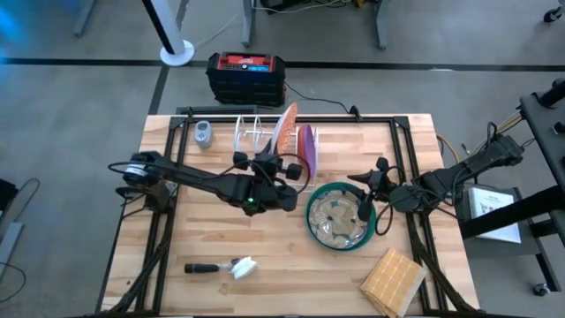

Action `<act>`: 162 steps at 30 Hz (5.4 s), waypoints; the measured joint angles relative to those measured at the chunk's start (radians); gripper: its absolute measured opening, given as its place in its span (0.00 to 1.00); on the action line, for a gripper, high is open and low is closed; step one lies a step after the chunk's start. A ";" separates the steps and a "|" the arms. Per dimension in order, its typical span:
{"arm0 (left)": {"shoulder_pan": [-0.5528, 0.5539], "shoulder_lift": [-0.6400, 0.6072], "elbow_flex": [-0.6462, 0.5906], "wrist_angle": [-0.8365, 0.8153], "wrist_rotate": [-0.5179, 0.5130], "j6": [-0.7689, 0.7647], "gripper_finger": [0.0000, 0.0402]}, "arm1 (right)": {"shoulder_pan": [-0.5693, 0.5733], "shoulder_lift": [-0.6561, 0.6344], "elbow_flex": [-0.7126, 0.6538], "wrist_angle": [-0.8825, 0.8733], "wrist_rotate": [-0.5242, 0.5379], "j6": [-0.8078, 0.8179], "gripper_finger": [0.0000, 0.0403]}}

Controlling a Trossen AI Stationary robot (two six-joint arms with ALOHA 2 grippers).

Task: Sort dishes
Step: Put the orange patterned plate into the dish rack

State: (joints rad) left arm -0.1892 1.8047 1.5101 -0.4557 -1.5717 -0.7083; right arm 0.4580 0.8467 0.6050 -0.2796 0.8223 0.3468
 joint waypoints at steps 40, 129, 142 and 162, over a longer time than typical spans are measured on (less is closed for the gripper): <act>0.058 0.235 -0.001 -0.042 0.037 -0.228 0.05 | 0.000 0.000 -0.019 0.000 0.018 -0.009 0.34; 0.092 0.355 -0.002 -0.051 0.168 -0.327 0.30 | -0.007 0.000 -0.024 0.000 0.018 -0.017 0.45; 0.088 0.353 -0.002 -0.048 0.209 -0.330 0.44 | -0.007 0.000 -0.024 0.000 0.018 -0.017 0.45; 0.084 0.345 0.052 -0.100 0.322 -0.329 0.45 | -0.007 0.001 -0.024 0.000 0.018 -0.017 0.45</act>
State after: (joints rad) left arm -0.1051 2.1499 1.5626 -0.5557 -1.2496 -1.0373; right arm 0.4513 0.8472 0.5808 -0.2798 0.8398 0.3302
